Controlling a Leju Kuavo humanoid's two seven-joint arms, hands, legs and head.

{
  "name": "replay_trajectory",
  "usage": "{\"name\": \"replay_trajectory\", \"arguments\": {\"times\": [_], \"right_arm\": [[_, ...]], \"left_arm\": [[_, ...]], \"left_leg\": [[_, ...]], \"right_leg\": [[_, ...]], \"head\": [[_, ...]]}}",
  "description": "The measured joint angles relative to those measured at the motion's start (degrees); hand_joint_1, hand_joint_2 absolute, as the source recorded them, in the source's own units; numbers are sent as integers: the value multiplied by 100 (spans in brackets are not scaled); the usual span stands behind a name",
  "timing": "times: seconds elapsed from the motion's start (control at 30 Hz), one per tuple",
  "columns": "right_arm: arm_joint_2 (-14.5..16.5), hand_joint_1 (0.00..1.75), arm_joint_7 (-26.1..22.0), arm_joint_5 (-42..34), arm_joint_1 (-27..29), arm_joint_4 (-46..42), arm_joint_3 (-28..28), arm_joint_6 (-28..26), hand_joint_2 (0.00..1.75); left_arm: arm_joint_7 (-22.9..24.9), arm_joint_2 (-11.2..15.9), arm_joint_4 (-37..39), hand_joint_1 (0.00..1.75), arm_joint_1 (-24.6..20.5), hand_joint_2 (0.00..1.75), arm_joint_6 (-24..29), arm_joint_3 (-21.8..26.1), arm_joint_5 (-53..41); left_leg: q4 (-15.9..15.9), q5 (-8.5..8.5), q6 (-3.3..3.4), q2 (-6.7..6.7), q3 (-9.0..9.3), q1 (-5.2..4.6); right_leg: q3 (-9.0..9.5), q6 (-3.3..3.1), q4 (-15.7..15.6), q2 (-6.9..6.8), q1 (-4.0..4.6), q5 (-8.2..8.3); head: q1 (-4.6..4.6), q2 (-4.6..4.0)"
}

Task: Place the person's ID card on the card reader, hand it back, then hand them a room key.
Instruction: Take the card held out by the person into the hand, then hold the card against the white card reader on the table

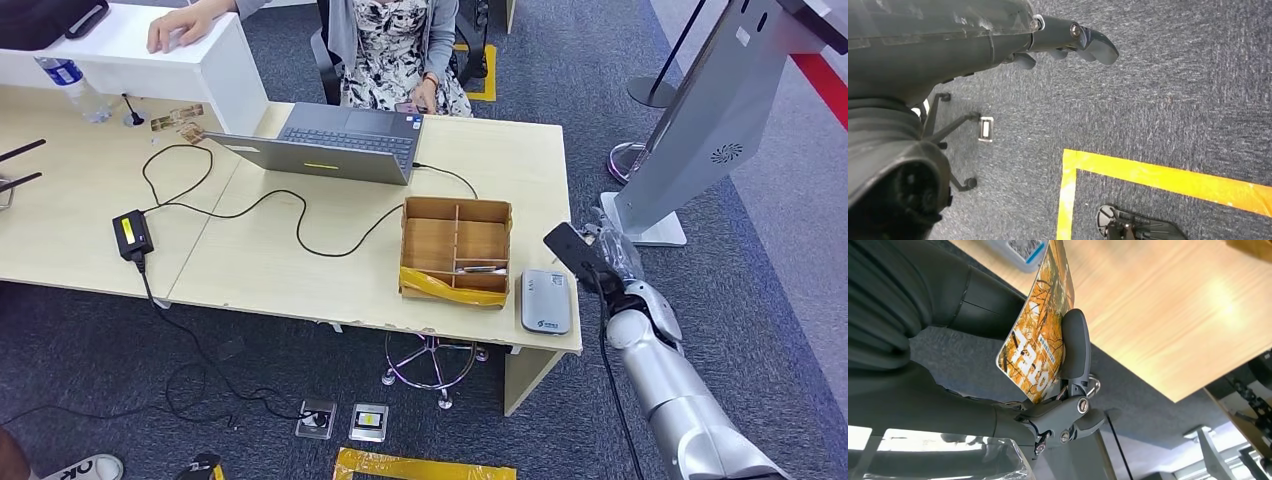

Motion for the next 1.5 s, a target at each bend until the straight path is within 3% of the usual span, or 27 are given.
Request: {"name": "replay_trajectory", "arguments": {"times": [0.43,0.93,1.5], "right_arm": [[-172,175,-36,-522,219,3,136,190,175],[-505,175,-467,-998,334,152,231,267,175],[-487,175,-496,-1029,465,204,514,238,175]], "left_arm": [[37,-33,0,0,68,0,70,0,40],[154,-44,-1,0,100,0,246,20,164],[120,-112,-5,0,95,0,246,17,-51]], "left_leg": [[0,-1,0,1,-1,0],[0,-5,1,4,-1,0],[-1,-5,1,6,-1,0]], "right_leg": [[-2,0,-1,0,0,0],[-2,0,-2,3,0,0],[-1,0,-1,3,0,0]], "head": [[0,0],[-1,0],[-1,0]]}}
